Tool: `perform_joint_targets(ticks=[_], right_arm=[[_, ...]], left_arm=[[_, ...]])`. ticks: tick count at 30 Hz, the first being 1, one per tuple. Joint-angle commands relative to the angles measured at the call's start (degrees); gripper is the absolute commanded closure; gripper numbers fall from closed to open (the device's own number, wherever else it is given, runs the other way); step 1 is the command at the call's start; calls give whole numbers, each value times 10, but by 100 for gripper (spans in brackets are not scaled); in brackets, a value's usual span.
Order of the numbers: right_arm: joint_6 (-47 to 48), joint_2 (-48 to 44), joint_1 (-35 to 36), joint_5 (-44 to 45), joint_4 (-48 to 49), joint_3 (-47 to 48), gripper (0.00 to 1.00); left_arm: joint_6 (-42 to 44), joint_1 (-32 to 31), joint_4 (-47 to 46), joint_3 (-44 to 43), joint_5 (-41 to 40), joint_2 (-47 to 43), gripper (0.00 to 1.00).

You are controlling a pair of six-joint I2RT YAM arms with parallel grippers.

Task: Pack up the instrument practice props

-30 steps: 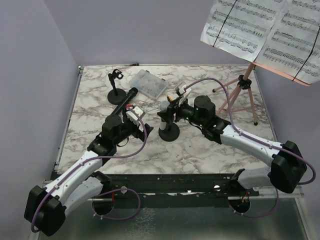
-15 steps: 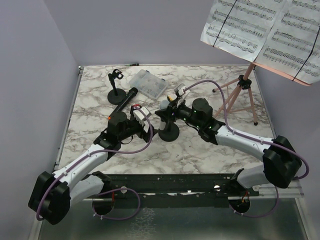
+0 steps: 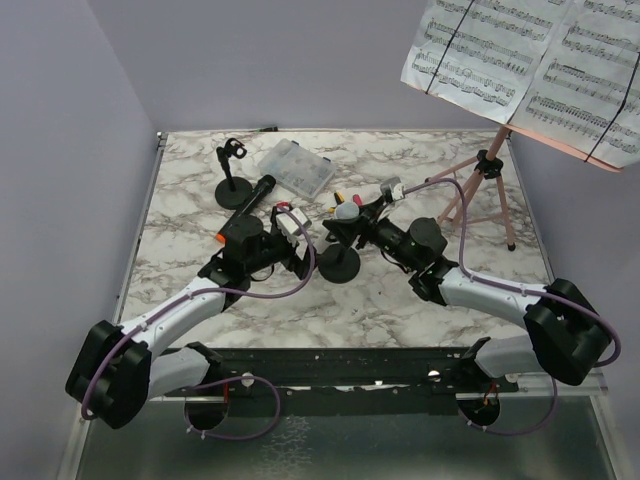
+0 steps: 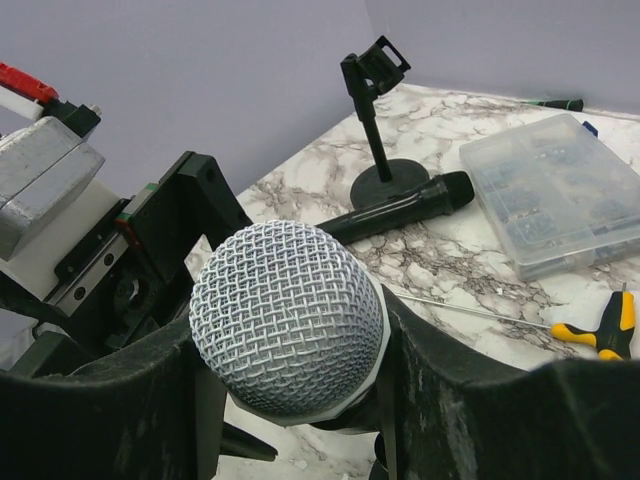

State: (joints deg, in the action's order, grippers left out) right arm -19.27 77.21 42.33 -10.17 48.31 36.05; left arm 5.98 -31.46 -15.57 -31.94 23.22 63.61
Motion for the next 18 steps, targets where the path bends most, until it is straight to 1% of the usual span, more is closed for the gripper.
perform_joint_targets(ticks=[1,7,12,15,18], right_arm=[[-53,5,-6,-13,-11,-40,81],[-53,18,-9,-51,-8,-51,83],[-45,5,-9,-64,-31,-50,83],[-39,-8,-10,-65,-48,-49,83],[-34,-17,-9,-67,-61,-46,83]], left_arm=[[-10,-10,-31,-24,21,18,3],[-5,-19,-48,-26,6,34,4],[26,-20,-51,-40,-4,57,8],[49,-21,-52,-54,5,81,14],[69,-23,-52,-64,11,102,23]])
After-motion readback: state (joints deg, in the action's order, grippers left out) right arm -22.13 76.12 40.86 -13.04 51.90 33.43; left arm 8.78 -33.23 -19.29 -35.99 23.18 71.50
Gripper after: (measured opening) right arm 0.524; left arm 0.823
